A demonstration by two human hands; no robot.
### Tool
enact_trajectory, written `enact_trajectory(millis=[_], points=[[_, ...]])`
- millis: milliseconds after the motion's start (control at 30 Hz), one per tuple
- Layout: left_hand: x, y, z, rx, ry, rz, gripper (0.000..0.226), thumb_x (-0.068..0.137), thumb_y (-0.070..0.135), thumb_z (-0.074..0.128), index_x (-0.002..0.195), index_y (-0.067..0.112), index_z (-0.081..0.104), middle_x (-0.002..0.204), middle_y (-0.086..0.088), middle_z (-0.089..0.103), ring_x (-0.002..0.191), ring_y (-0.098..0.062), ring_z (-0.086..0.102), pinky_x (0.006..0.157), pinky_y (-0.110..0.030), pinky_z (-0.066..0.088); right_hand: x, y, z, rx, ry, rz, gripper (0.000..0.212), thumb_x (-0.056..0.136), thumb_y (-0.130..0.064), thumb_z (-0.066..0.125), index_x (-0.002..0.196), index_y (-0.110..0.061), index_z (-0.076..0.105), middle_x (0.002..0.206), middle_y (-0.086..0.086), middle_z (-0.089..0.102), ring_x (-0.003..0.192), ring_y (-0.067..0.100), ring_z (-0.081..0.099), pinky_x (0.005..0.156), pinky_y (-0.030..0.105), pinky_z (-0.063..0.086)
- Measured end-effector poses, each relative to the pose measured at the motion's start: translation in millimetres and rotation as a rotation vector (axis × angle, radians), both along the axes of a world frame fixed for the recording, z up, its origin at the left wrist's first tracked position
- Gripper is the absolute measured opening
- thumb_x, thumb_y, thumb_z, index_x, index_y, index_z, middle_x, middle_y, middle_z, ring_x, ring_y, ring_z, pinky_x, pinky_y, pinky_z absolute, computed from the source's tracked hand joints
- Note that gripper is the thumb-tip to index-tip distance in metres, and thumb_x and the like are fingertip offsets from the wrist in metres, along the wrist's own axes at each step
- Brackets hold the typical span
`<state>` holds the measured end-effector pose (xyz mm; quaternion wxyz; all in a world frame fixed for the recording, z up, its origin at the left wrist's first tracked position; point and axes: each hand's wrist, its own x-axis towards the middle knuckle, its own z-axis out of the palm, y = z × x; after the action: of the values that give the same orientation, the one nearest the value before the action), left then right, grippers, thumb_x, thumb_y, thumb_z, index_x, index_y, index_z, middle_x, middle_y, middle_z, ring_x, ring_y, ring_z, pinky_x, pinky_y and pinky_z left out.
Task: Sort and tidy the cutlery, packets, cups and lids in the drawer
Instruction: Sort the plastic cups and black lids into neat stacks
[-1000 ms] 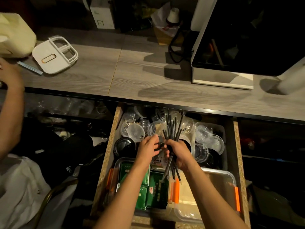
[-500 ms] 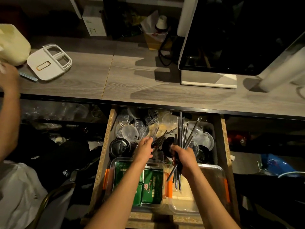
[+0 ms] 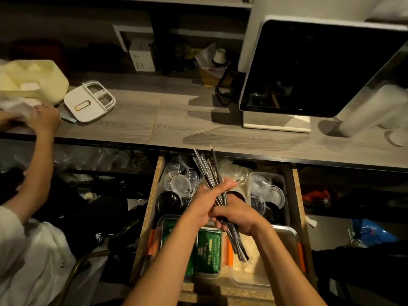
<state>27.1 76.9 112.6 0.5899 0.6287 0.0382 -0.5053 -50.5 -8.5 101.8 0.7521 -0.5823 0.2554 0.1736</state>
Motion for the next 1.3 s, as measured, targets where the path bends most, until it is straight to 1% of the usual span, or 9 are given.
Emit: enact_trajectory(millis=[67,167,333,500,667,933,1133,1200,1300], points=[[2,3,4,-0.061,0.014,0.055,0.044,0.089,0.032,0.068,0.122,0.007,0.056,0.092,0.008,0.076,0.083,0.004,0.068,0.065,-0.015,0.052,0,3,9,0.04,0.034,0.013,0.006,0.088,0.005,0.06,0.087,-0.001,0.059,0.064,0.011,0.059,0.052,0.017,0.059,0.047,0.021,0.052],[12,7,18,-0.183,0.056,0.268,0.033,0.088,0.022,0.067,0.114,0.003,0.057,0.087,-0.011,0.075,0.086,-0.017,0.075,0.067,-0.027,0.057,-4,3,23,0.109,0.057,-0.001,0.007,0.089,0.003,0.061,0.095,0.001,0.06,0.071,0.014,0.061,0.059,0.019,0.064,0.057,0.024,0.058],[35,12,47,-0.408,0.155,0.597,0.018,0.101,0.021,0.053,0.086,0.013,0.056,0.055,0.005,0.048,0.047,-0.01,0.051,0.06,-0.03,0.053,-23,1,42,0.183,-0.051,-0.085,0.031,0.09,-0.025,0.065,0.107,0.001,0.058,0.085,0.013,0.066,0.071,0.021,0.064,0.059,0.024,0.056],[40,20,75,-0.522,0.091,0.816,0.026,0.103,0.024,0.052,0.079,0.015,0.053,0.055,0.005,0.046,0.045,-0.009,0.042,0.051,-0.025,0.05,-17,23,56,0.392,-0.097,-0.679,0.053,0.09,-0.05,0.053,0.115,-0.006,0.069,0.108,0.018,0.071,0.095,0.029,0.066,0.087,0.041,0.052],[21,24,80,-0.481,0.091,0.838,0.014,0.099,0.019,0.059,0.087,0.014,0.054,0.063,0.003,0.053,0.049,-0.008,0.053,0.058,-0.027,0.054,3,49,73,0.419,-0.212,-1.102,0.048,0.094,-0.034,0.051,0.123,0.003,0.062,0.121,0.023,0.065,0.106,0.032,0.062,0.093,0.041,0.049],[-13,21,90,-0.489,0.04,0.61,0.012,0.097,0.015,0.06,0.089,0.01,0.053,0.059,0.003,0.052,0.047,-0.01,0.053,0.051,-0.026,0.051,21,79,87,0.175,-0.126,-1.066,0.034,0.101,-0.033,0.044,0.095,-0.009,0.068,0.092,0.014,0.071,0.091,0.028,0.068,0.091,0.043,0.051],[11,35,90,-0.362,-0.096,0.223,0.02,0.097,0.021,0.061,0.102,0.007,0.047,0.056,0.005,0.046,0.042,-0.008,0.041,0.042,-0.023,0.038,12,54,99,-0.033,-0.214,-0.899,0.054,0.103,-0.049,0.03,0.128,-0.011,0.058,0.12,0.012,0.068,0.109,0.023,0.063,0.097,0.041,0.048],[9,44,93,-0.331,-0.092,-0.056,0.014,0.098,0.021,0.059,0.094,0.009,0.052,0.055,0.004,0.043,0.041,-0.008,0.038,0.041,-0.022,0.034,10,37,108,-0.07,-0.282,-0.894,0.063,0.094,-0.055,0.047,0.136,-0.008,0.05,0.125,0.012,0.065,0.115,0.028,0.061,0.101,0.043,0.046],[5,52,92,-0.331,-0.012,-0.411,0.011,0.101,0.016,0.053,0.091,0.012,0.055,0.057,0.001,0.04,0.039,-0.007,0.037,0.04,-0.019,0.033,4,17,119,-0.077,-0.372,-0.891,0.086,0.082,-0.048,0.07,0.151,-0.018,0.029,0.115,0.012,0.065,0.098,0.021,0.065,0.082,0.036,0.049]])
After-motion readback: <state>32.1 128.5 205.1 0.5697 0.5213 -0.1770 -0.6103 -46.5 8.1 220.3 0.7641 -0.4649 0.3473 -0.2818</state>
